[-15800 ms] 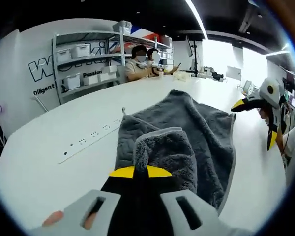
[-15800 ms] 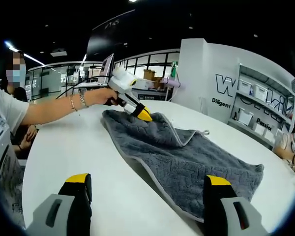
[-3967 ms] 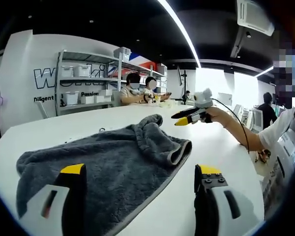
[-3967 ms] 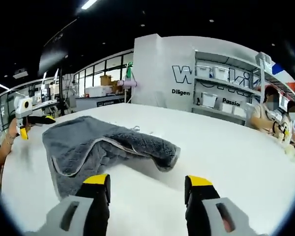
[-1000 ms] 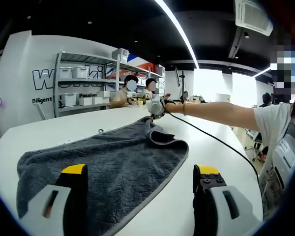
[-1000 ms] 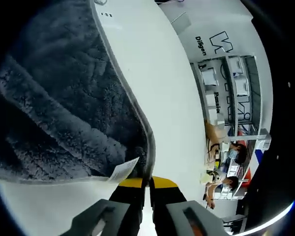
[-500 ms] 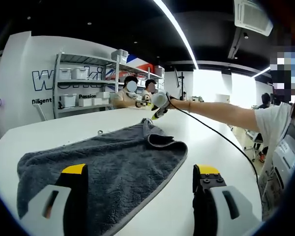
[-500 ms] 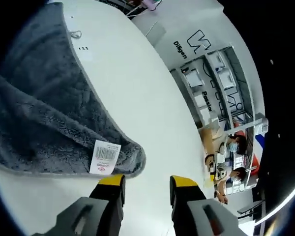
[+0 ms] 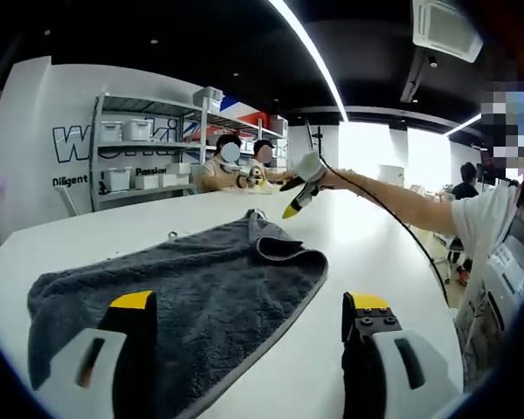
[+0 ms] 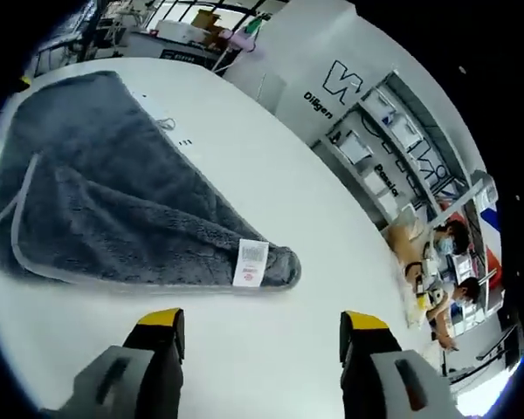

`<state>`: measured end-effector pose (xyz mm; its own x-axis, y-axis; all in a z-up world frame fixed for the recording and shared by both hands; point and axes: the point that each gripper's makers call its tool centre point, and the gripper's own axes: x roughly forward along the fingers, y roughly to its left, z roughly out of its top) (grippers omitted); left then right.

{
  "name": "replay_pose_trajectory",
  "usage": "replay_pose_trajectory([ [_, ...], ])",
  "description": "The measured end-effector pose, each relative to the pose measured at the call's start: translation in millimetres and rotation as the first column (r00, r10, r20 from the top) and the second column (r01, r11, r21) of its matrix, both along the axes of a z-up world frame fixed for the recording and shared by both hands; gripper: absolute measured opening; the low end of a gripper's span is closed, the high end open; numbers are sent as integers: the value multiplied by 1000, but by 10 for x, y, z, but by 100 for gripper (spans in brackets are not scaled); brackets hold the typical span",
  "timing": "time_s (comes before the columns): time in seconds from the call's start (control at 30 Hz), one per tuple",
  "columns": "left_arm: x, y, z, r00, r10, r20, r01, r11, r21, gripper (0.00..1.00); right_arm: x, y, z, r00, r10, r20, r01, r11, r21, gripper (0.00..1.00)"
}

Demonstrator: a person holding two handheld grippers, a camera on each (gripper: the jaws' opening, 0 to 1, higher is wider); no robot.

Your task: Fold the towel on the table until its edges align and the towel forms a compact rectangular stack.

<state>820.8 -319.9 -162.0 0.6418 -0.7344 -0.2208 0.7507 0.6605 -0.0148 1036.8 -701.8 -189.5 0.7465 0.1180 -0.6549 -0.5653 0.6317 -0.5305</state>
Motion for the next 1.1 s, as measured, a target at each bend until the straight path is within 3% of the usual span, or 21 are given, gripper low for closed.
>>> replay_pose_trajectory([
  [0.07,2,0,4,1000,-1,1,1,1000,0,92,-188,137,-4,999,43,3,-43,998,47,82],
  [0.2,3,-1,-4,1000,0,-2,0,1000,2,92,-415,261,65,996,82,19,-83,994,74,84],
  [0.33,11,9,4,1000,4,1,-4,1000,1,93,-694,441,155,990,135,49,-140,982,123,98],
  [0.4,14,15,12,1000,7,4,-7,1000,0,93,-847,535,199,984,169,62,-177,973,151,99],
  [0.57,25,34,-8,1000,14,2,-14,1000,11,95,-1247,819,223,962,261,87,-274,927,257,99],
  [0.67,21,31,-15,1000,12,0,-12,1000,12,95,-1501,999,146,949,306,79,-315,902,296,99],
  [0.8,8,24,-5,1000,9,2,-9,1000,9,97,-1821,1254,165,923,369,109,-383,853,355,99],
  [1.1,9,18,10,1000,7,1,-7,1000,6,100,-2233,1528,175,889,442,121,-450,793,410,99],
])
